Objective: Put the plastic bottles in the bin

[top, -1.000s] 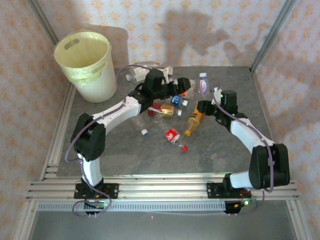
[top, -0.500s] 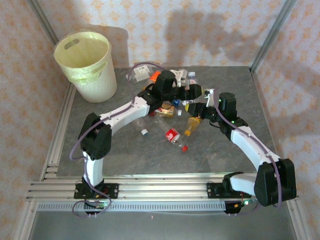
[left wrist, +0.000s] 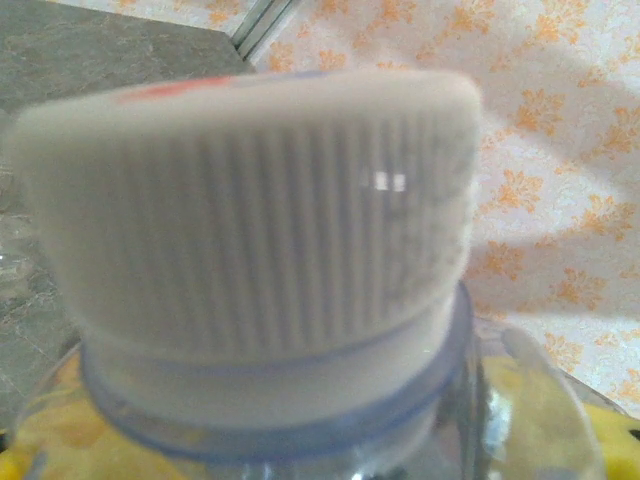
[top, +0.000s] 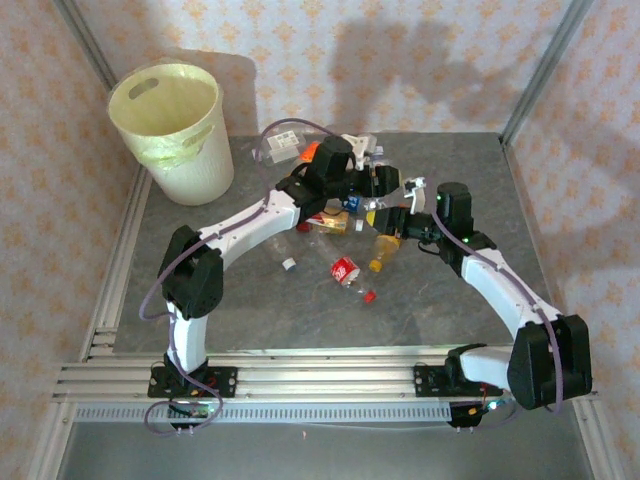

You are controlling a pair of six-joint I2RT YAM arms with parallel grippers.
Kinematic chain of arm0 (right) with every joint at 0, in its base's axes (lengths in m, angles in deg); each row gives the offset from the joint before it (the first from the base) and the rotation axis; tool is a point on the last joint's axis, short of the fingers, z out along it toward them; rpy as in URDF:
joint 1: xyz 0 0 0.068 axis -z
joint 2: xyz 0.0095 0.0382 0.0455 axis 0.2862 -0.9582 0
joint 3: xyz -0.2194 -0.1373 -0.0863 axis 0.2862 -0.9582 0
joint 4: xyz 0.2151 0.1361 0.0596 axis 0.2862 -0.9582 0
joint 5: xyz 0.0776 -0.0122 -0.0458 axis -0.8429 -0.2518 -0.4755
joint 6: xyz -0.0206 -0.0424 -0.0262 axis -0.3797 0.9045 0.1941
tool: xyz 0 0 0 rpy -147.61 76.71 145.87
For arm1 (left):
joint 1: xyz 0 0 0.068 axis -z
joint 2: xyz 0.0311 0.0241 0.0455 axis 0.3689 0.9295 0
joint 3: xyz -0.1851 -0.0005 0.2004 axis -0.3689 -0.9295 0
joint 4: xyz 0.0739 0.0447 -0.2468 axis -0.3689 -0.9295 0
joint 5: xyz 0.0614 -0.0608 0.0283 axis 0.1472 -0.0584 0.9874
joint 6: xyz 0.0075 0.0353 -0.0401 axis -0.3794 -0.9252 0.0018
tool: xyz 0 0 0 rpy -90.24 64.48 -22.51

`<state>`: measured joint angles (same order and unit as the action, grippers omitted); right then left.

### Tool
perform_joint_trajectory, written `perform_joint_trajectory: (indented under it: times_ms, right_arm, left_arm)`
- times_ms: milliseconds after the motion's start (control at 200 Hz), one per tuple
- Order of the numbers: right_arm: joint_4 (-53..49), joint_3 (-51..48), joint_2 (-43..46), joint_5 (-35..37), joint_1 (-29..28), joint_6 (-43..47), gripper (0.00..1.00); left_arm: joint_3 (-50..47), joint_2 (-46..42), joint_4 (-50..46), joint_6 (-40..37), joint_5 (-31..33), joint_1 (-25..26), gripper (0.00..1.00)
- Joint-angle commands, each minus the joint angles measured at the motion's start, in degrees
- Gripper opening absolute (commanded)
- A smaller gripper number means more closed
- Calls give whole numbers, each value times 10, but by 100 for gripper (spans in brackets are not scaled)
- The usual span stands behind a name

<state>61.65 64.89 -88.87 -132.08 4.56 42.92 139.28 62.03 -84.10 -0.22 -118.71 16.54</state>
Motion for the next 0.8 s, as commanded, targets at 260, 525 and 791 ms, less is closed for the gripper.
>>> perform_joint_trajectory:
  times_ms: [260,525,791]
  right_arm:
    - [-164,32,92,82,-4,110,94]
    - [-214,28,168,237,-4,108,99]
    - [-151,-29,236,448,-4,5,99]
  left_arm:
    - [15,17,-25,5,27,-6,51]
    - [3,10,-34,23,82,-14,50]
    - [-34,-58,-72,35,165,-37,50]
